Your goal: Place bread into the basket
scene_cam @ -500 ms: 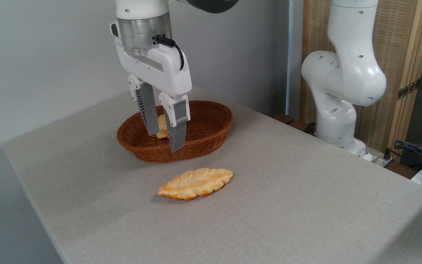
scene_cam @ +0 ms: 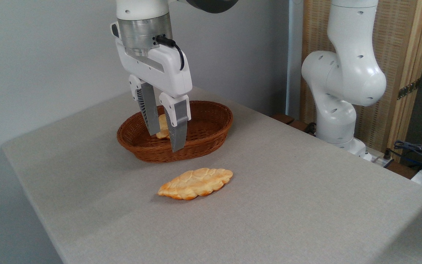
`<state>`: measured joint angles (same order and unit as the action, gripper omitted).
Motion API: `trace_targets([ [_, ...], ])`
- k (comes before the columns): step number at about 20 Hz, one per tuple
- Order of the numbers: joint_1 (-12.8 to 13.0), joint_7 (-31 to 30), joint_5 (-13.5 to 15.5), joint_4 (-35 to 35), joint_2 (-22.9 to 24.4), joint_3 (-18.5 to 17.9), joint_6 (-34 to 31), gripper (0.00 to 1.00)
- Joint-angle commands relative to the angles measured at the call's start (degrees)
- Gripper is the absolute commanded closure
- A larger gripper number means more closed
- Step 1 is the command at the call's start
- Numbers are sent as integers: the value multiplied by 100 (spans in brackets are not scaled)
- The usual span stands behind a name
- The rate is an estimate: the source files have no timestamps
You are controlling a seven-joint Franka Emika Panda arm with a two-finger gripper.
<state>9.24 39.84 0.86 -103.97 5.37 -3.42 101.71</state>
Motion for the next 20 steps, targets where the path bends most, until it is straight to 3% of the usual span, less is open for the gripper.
trace_targets([
  [1,8,-2,99,79,8,-10,-151,0],
  [20,8,6,99,88,8,-10,-160,0],
])
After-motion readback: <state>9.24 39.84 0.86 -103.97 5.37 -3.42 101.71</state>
